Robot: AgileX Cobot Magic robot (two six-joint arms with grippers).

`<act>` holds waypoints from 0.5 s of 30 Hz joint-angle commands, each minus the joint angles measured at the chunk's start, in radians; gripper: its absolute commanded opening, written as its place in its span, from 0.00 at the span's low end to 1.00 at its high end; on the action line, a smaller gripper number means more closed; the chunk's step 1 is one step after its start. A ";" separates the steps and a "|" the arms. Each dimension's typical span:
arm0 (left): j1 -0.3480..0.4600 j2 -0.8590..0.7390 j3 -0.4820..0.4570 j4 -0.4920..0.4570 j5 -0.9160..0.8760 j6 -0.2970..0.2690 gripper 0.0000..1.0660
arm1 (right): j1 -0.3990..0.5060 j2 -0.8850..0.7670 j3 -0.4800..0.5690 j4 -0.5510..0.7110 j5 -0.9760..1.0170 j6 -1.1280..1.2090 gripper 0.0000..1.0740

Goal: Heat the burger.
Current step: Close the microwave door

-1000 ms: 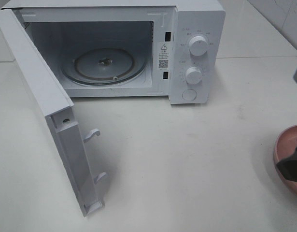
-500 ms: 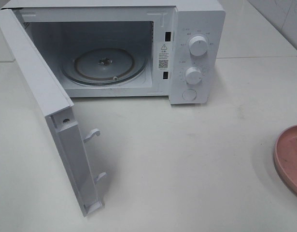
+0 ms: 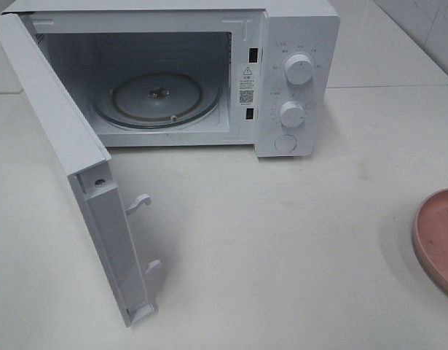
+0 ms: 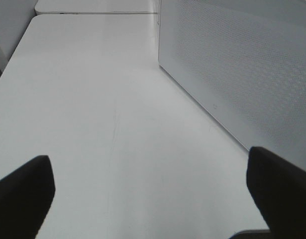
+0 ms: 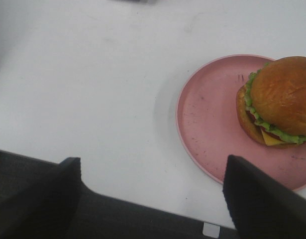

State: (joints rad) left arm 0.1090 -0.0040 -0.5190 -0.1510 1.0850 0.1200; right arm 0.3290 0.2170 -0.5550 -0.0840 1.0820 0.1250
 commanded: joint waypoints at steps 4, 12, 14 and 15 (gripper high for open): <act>0.004 -0.019 0.001 0.003 -0.011 -0.006 0.94 | -0.071 -0.106 0.033 0.025 -0.048 -0.018 0.71; 0.004 -0.019 0.001 0.003 -0.011 -0.006 0.94 | -0.195 -0.229 0.056 0.034 -0.083 -0.025 0.71; 0.004 -0.019 0.001 0.003 -0.011 -0.006 0.94 | -0.228 -0.248 0.058 0.069 -0.084 -0.075 0.71; 0.004 -0.019 0.001 0.003 -0.011 -0.006 0.94 | -0.228 -0.248 0.058 0.069 -0.084 -0.075 0.71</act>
State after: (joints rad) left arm 0.1090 -0.0040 -0.5190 -0.1510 1.0850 0.1200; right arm 0.1140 -0.0040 -0.4990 -0.0370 1.0070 0.0850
